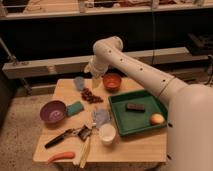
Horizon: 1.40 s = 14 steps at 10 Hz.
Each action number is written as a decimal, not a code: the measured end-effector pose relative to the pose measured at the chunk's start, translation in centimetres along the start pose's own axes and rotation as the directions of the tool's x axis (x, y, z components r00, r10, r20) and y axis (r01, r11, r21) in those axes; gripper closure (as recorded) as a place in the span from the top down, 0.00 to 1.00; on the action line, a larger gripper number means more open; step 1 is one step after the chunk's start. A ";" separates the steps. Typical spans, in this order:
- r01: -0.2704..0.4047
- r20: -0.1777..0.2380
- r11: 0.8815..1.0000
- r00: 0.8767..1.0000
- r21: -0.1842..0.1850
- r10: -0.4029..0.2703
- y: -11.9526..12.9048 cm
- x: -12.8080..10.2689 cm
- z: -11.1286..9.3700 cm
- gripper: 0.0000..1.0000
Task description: Place grapes in purple bowl
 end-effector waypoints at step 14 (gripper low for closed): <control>-0.204 0.020 0.966 0.977 -0.158 0.210 2.3 2.1 12.8 0.65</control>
